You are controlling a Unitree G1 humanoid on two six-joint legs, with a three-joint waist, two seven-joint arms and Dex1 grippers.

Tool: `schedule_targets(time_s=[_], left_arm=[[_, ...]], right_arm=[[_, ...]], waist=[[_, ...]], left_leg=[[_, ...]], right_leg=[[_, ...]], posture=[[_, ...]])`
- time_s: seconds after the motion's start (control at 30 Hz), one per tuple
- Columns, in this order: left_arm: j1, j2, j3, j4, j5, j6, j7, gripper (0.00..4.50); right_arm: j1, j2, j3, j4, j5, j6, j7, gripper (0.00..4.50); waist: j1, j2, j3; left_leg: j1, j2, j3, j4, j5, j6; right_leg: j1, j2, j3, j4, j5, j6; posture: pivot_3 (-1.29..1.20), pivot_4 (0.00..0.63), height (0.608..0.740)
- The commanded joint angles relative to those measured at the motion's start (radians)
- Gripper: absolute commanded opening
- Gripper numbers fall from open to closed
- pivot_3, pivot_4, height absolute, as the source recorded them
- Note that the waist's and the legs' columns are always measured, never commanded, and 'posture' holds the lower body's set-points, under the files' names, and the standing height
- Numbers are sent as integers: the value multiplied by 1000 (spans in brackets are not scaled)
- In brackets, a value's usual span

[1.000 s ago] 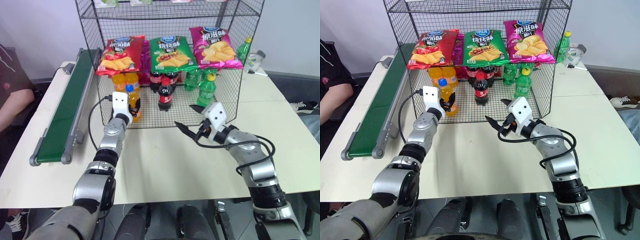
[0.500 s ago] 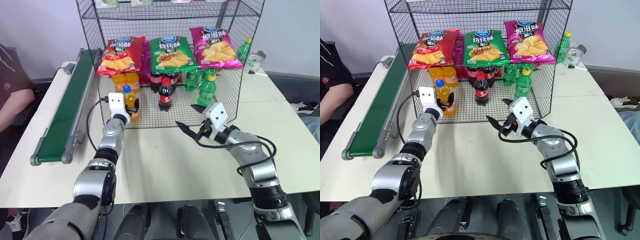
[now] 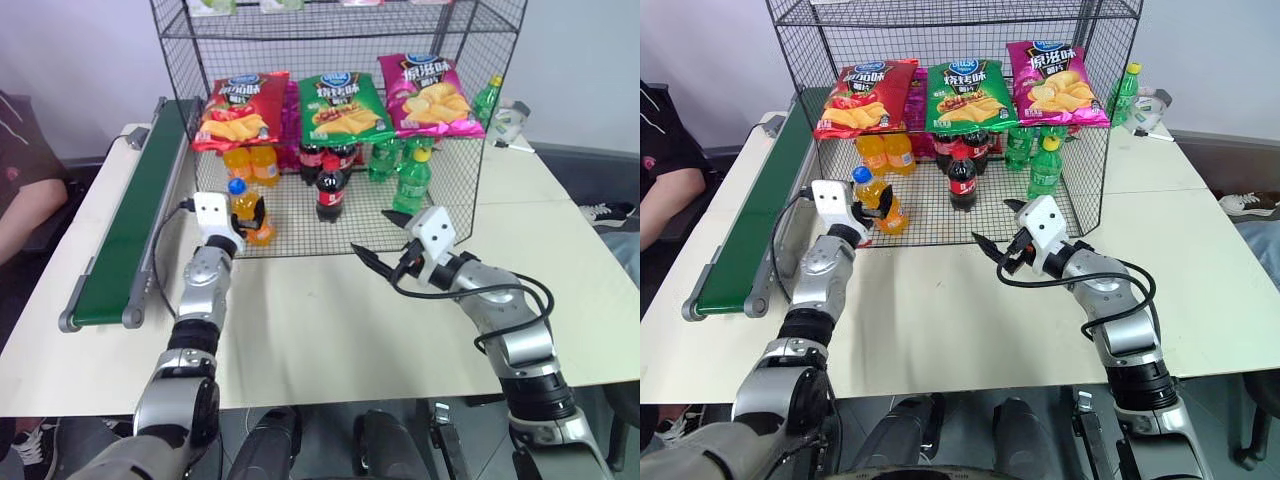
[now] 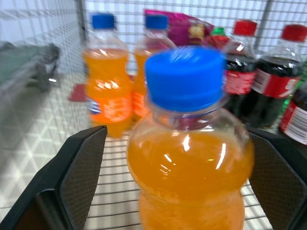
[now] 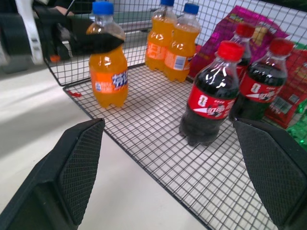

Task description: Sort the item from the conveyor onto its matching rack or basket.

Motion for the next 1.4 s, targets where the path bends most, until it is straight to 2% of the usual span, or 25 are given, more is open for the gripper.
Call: schedule_targets(time_s=[0.03,0.2,0.97,1.1,1.23,1.37,1.4], left_arm=[[54,24,-14,-196,-17,87,-24,4429],[93,38,-14,-299,-39,174,-45,4429],[6,7,-15,-144,-27,155,-81,4429],[44,24,-13,-222,-30,158,-89,4429],[132,72,-4,-386,-36,179,-112,4429],[234,149,17,-569,-104,291,-180,4429],[261,194,28,-610,-135,357,-214,4429]], right_arm=[[-14,-5,-11,-44,17,-5,4,4500],[-24,-6,-8,-33,19,-6,16,4500],[-23,3,-7,-36,12,-5,12,4500],[-25,2,-9,-35,13,-6,12,4500],[-18,-3,-16,-42,16,-4,13,4500],[-18,-10,-22,-40,17,-5,18,4500],[-22,-13,-25,-37,19,-4,20,4500]], waist=[[0,0,0],[4,0,0],[2,0,0],[2,0,0],[-3,0,0],[-1,1,0],[-1,1,0]], left_leg=[[0,0,0,0,0,0],[0,0,0,0,0,0],[0,0,0,0,0,0],[0,0,0,0,0,0],[0,0,0,0,0,0],[0,1,0,0,0,0],[0,1,0,0,0,0]], right_leg=[[0,0,0,0,0,0],[0,0,0,0,0,0],[0,0,0,0,0,0],[0,0,0,0,0,0],[0,0,0,0,0,0],[0,-1,1,0,0,0],[0,-1,1,0,0,0]], posture=[[0,150,740],[0,150,740],[0,150,740],[0,150,740],[0,150,740],[0,150,740],[0,150,740]])
